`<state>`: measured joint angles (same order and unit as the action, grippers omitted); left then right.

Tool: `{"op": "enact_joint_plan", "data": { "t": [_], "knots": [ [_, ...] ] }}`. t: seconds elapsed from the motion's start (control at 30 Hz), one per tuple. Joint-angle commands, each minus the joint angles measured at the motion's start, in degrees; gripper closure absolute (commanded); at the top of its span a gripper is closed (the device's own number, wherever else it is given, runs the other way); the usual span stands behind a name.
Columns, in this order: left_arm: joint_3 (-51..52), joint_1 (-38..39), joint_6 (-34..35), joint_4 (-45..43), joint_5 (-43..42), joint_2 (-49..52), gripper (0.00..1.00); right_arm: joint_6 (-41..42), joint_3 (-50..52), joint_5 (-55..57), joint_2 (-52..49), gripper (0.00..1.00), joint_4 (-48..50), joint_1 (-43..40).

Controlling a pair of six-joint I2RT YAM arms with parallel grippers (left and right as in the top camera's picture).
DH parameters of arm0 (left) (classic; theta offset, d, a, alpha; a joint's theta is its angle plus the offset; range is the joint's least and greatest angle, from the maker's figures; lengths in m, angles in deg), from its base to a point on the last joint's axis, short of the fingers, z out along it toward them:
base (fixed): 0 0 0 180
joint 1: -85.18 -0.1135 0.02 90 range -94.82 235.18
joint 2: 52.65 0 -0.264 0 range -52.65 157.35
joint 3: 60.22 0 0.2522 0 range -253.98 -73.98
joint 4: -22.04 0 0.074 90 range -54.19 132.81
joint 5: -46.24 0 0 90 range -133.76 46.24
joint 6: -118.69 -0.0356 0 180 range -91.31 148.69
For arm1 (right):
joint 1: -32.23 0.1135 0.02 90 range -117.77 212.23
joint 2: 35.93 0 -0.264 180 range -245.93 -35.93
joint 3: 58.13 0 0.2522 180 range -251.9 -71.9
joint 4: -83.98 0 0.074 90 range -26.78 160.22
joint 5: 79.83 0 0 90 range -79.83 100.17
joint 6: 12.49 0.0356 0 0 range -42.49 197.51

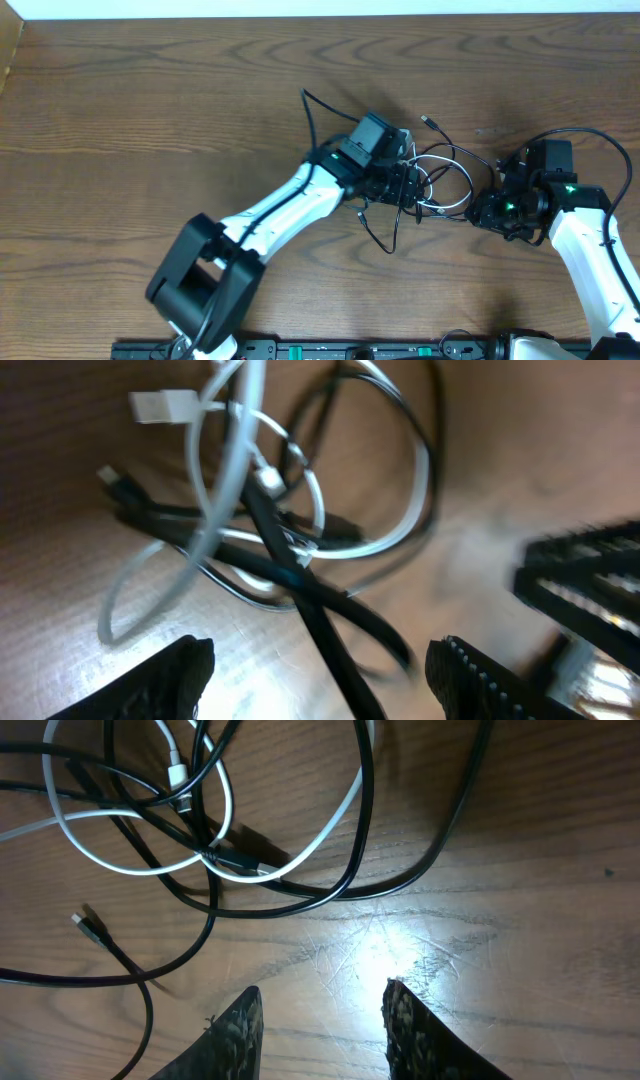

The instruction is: Untangle cables

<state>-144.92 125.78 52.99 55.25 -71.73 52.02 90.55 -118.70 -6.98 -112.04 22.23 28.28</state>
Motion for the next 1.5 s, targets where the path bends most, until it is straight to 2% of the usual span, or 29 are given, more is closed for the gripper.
{"op": "enact_joint_plan", "data": {
  "t": [0.0,0.03,0.17,0.3,0.37,0.5,0.6,0.97,1.23,1.47],
  "knots": [
    [0.00,1.81,3.87,-1.88,7.30,2.43,0.29,0.63,-0.28,-0.59,-0.02,0.65,-0.02,0.24],
    [0.02,1.97,3.87,-1.99,7.37,2.51,0.33,0.63,-0.28,-0.57,-0.02,0.65,-0.04,0.24],
    [0.00,1.36,1.73,-1.31,7.91,2.23,0.70,0.59,-0.28,0.79,-0.02,0.59,0.00,0.24],
    [-0.02,-1.27,0.81,3.50,7.91,0.52,0.87,0.61,-0.28,6.05,-0.02,0.54,0.70,0.24],
    [-0.02,-3.30,0.81,7.06,7.89,-1.22,0.92,0.61,-0.28,7.21,-0.02,0.52,1.42,0.24],
    [-0.02,-6.38,-2.47,12.52,5.11,-5.84,0.92,0.68,-0.28,4.72,-0.04,0.53,3.76,0.31],
    [-0.02,-7.50,-4.81,15.04,2.62,-9.55,0.92,0.66,-0.28,0.35,-0.04,0.58,5.70,0.31],
    [0.00,-7.37,-4.83,16.04,-3.45,-13.38,0.92,0.63,0.22,-14.80,-0.04,0.59,6.71,0.37],
    [0.00,-7.37,-9.38,11.89,-15.37,-13.38,0.92,0.66,0.44,-15.39,-0.04,0.59,9.01,5.07],
    [0.00,-7.37,-9.70,13.79,-16.17,-13.38,0.92,1.86,0.48,-12.59,-1.36,0.60,14.25,9.94]
  ]
}}
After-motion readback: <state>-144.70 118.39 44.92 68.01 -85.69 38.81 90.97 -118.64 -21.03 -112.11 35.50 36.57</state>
